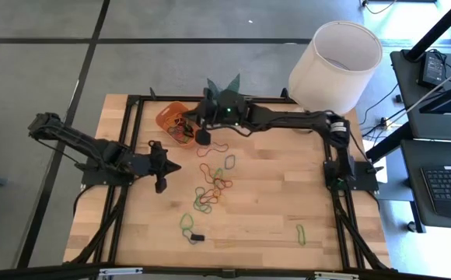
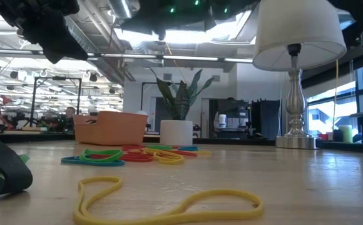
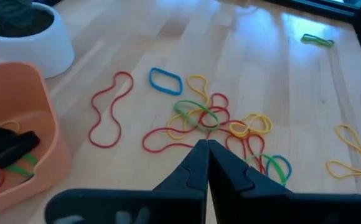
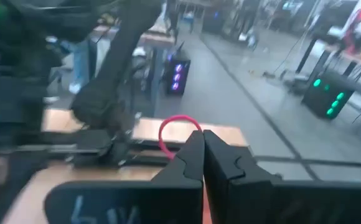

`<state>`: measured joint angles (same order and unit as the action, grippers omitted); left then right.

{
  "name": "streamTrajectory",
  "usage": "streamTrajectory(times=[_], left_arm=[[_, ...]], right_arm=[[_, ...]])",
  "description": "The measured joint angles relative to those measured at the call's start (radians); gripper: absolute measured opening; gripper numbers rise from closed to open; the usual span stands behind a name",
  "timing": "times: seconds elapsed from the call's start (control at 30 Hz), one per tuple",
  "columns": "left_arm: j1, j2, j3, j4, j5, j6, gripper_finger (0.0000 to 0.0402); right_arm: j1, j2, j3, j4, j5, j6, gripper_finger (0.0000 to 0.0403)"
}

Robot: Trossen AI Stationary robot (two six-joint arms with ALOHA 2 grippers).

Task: Pick and place rubber bands into bin
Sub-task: Put the red rubber band into the orange bin

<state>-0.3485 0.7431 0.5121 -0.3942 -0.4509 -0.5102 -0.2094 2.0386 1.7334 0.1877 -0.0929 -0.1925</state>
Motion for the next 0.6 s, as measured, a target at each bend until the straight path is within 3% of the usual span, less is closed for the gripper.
streamTrajectory(times=[0.33,0.6], left_arm=[[0.0,-0.005,0.0,-0.006,-0.036,-0.073,0.0002],[0.0,-0.005,0.0,-0.006,-0.053,-0.131,0.0002]], right_arm=[[-0.033,0.156,-0.001,0.087,-0.042,0.031,0.0],[-0.033,0.176,-0.001,0.061,-0.038,0.031,0.0008]])
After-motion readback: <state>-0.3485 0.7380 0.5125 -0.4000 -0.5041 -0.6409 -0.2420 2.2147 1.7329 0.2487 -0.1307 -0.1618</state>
